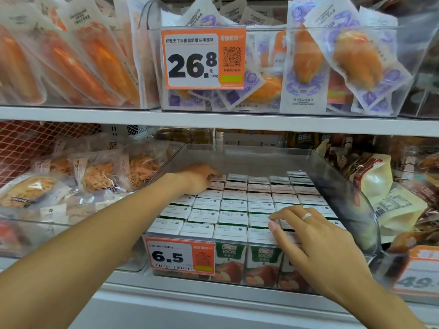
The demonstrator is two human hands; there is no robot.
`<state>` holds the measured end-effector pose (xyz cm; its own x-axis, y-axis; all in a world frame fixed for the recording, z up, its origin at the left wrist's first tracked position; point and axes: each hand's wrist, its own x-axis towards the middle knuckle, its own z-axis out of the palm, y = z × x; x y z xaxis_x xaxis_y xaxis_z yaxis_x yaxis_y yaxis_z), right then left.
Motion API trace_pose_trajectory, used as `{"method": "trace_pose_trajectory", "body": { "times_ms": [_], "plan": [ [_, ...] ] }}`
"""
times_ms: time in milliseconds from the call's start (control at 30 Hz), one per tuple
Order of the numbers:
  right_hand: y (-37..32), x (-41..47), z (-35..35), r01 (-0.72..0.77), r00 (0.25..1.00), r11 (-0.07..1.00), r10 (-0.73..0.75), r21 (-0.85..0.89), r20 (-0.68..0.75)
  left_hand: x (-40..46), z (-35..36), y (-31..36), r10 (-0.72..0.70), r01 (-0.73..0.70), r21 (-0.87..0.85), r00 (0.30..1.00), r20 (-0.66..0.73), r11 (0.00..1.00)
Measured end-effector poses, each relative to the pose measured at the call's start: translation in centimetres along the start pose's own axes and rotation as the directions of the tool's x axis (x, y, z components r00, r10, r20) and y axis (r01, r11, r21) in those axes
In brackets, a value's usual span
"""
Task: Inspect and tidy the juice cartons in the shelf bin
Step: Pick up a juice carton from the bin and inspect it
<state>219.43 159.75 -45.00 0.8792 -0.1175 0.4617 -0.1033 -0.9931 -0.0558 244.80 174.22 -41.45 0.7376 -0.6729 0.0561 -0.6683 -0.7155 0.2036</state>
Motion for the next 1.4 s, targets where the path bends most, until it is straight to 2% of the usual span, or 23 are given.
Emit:
{"method": "trace_pose_trajectory", "body": {
  "times_ms": [233, 333, 433, 500, 567, 700, 800, 867, 933, 1000, 1067, 1267, 1400],
  "plan": [
    [0.0, 0.0, -0.2, 0.003, 1.000, 1.000, -0.003, -0.025, 0.028, -0.8, 0.3, -0.4, 0.015, -0.012, -0.048, 0.998, 0.057, 0.999],
    [0.0, 0.0, -0.2, 0.004, 1.000, 1.000, -0.004, -0.014, 0.024, -1.1, 0.3, -0.2, 0.037, -0.037, 0.000, 0.995, 0.090, 0.999],
    [0.1, 0.1, -0.2, 0.016, 0.999, 0.999, -0.015, -0.030, 0.040, -2.1, 0.0, 0.1, 0.026, -0.029, 0.040, 0.998, 0.057, 0.999],
    [0.3, 0.3, -0.2, 0.016, 0.998, 1.000, -0.015, -0.020, 0.065, -3.6, -0.4, 0.4, 0.022, -0.020, 0.053, 0.999, -0.026, 0.998],
    [0.5, 0.5, -0.3, -0.007, 0.995, 0.998, 0.000, 0.060, 0.104, -6.1, -0.8, 0.9, 0.040, -0.031, 0.049, 0.981, -0.190, 0.998],
    [0.2, 1.3, -1.3, -0.009, 0.983, 0.972, -0.035, 0.234, 0.180, -13.5, 0.1, 1.3, 0.087, -0.114, -0.013, 0.827, -0.555, 0.993],
    [-1.0, 2.7, -2.1, 0.090, 0.958, 0.960, -0.156, 0.265, 0.240, -18.9, 0.9, 0.8, 0.131, -0.139, 0.041, 0.737, -0.663, 0.989],
    [-2.3, 3.6, -2.5, 0.109, 0.932, 0.946, -0.203, 0.304, 0.300, -21.3, 1.8, 0.3, 0.078, -0.107, -0.008, 0.777, -0.624, 0.994],
    [-3.7, 4.4, -2.7, 0.129, 0.914, 0.949, -0.227, 0.289, 0.335, -22.8, 3.2, 0.0, -0.052, -0.047, -0.167, 0.837, -0.545, 0.985],
    [-4.7, 5.1, -2.8, 0.168, 0.900, 0.956, -0.248, 0.241, 0.358, -23.5, 4.2, -0.4, -0.176, 0.008, -0.324, 0.851, -0.494, 0.946],
    [-5.3, 6.1, -3.2, 0.193, 0.883, 0.963, -0.254, 0.186, 0.395, -23.4, 4.3, -0.4, -0.246, 0.051, -0.387, 0.847, -0.472, 0.920],
    [-6.6, 9.7, -4.5, 0.180, 0.760, 0.979, -0.201, 0.097, 0.618, -22.3, 3.7, 0.0, -0.333, 0.183, -0.310, 0.766, -0.550, 0.933],
    [-7.3, 11.4, -4.4, 0.240, 0.693, 0.971, -0.167, -0.006, 0.702, -22.0, 4.5, -0.4, -0.290, 0.150, -0.277, 0.762, -0.579, 0.949]
  ]
}}
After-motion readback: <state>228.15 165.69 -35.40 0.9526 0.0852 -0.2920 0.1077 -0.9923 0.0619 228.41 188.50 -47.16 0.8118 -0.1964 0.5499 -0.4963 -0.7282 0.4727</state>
